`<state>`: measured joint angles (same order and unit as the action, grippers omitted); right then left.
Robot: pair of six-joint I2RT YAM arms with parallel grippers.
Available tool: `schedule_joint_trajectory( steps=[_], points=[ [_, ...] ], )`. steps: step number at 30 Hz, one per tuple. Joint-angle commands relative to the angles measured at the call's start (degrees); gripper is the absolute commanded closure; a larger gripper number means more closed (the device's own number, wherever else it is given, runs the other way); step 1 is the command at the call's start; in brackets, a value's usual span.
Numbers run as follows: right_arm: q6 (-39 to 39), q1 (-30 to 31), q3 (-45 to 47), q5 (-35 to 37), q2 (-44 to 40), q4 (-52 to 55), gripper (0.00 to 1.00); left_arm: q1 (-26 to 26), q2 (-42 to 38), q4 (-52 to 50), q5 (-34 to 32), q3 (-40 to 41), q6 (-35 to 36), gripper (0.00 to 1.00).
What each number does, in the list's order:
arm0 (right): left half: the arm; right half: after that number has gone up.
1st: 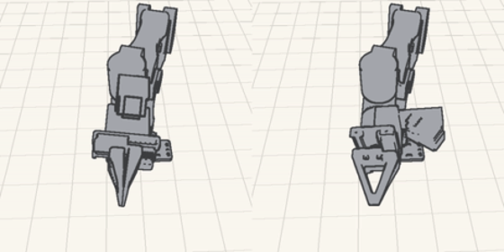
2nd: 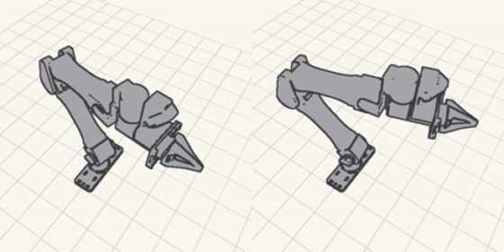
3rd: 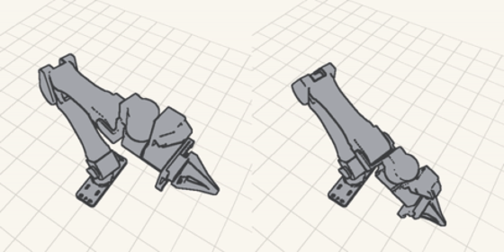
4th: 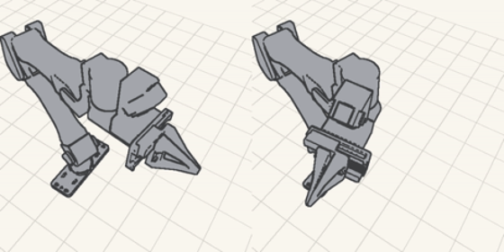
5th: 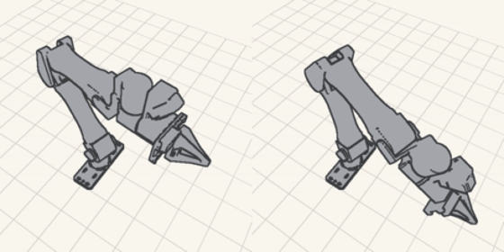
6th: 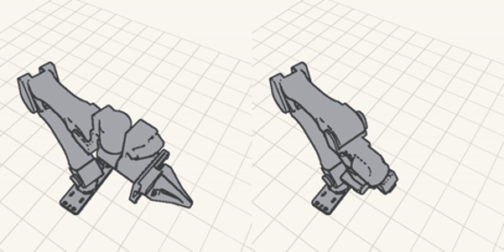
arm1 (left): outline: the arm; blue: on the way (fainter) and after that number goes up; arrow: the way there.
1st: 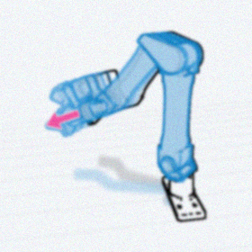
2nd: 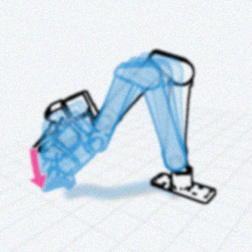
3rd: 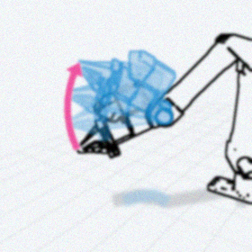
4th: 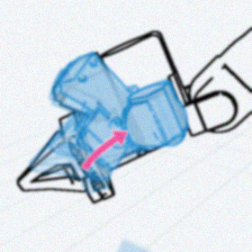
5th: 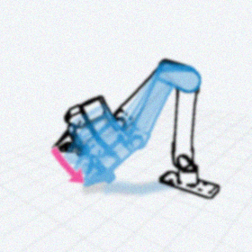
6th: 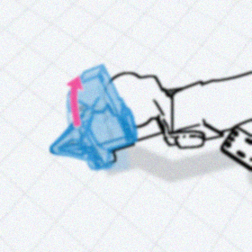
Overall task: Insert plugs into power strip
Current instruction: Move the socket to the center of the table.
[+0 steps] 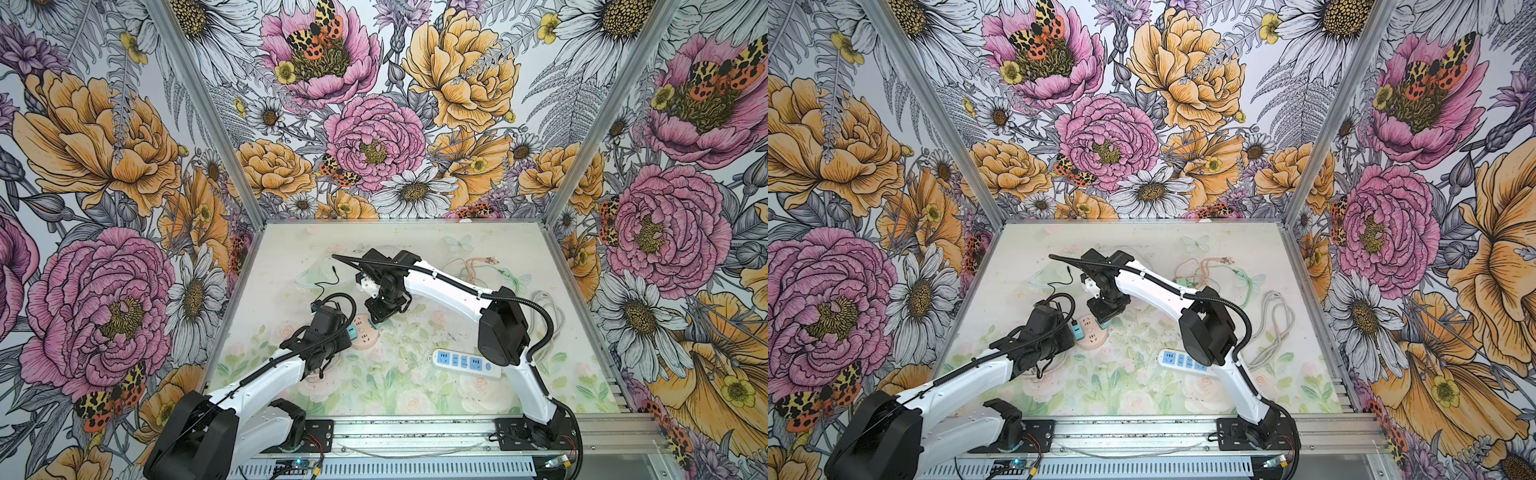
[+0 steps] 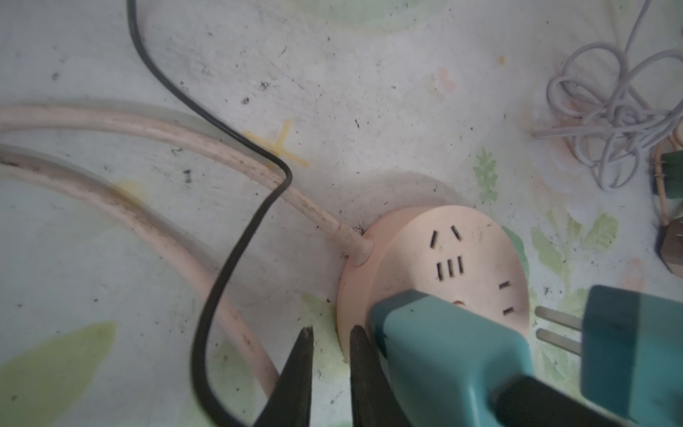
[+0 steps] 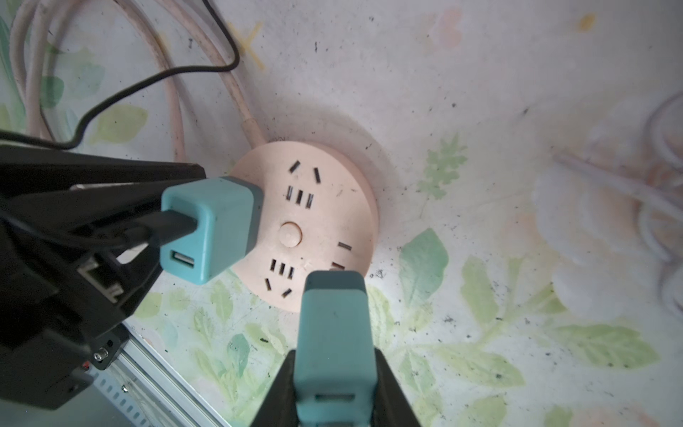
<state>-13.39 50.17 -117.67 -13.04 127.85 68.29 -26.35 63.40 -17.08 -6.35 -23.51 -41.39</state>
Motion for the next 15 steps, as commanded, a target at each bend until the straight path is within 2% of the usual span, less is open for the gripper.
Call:
schedule_joint_trajectory(
  steps=[1,10,15],
  points=[
    [0.73,-0.26,0.65,1.13,-3.47,-0.97,1.0,-1.59,2.12,4.03,0.2,-0.92,-1.2,0.79],
    [0.82,-1.07,3.14,2.24,-4.9,-1.58,1.0,-4.53,6.97,6.82,0.32,-2.94,-0.09,0.79],
    [1.1,-2.32,3.85,2.84,-5.42,-1.63,1.0,-5.03,2.87,3.25,-1.16,-3.58,0.49,0.79]
  ],
)
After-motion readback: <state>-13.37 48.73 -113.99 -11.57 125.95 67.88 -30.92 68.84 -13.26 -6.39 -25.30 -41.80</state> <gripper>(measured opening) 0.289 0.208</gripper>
